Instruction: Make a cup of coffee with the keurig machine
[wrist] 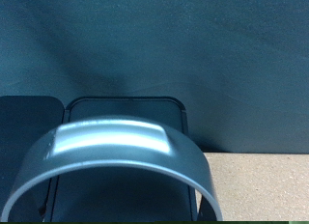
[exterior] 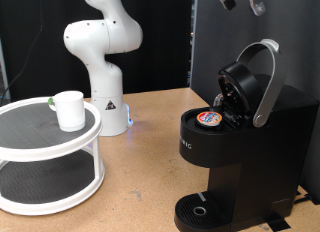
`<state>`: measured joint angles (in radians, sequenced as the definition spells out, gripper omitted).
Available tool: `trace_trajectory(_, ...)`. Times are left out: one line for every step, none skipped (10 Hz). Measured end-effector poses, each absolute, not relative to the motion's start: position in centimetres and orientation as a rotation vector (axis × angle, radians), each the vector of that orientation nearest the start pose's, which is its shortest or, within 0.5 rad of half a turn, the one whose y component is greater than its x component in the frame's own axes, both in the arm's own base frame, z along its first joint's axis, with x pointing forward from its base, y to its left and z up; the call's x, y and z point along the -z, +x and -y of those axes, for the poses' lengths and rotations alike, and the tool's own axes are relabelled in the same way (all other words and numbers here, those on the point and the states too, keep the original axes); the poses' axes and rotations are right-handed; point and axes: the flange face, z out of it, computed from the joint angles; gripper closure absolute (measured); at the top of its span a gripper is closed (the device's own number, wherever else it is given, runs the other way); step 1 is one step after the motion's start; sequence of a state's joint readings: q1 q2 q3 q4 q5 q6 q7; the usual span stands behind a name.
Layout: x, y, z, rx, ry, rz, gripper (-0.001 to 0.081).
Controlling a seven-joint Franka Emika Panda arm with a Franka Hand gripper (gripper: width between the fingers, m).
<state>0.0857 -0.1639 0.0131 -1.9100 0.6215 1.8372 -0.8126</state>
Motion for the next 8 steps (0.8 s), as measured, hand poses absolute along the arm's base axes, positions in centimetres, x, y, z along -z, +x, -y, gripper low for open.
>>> trace_trajectory(-58.6,51.5,-10.3,0.383,-2.387,0.977,0.0001)
trace_trajectory(-58.3,51.5,-10.6,0.378,-2.388,0.981,0.0001)
trace_trajectory(-57.9,51.6,-10.7,0.374,-2.390,0.981,0.0001)
trace_trajectory(-57.6,51.6,-10.9,0.367,-2.399,0.981,0.0001)
trace_trajectory(-57.2,51.6,-11.2,0.359,-2.409,0.979,0.0001)
trace_trajectory(-56.8,51.6,-11.7,0.365,-2.417,0.975,0.0001)
trace_trajectory(-56.4,51.7,-12.4,0.374,-2.423,0.974,0.0001)
trace_trajectory(-56.1,51.7,-13.2,0.389,-2.425,0.975,0.0001)
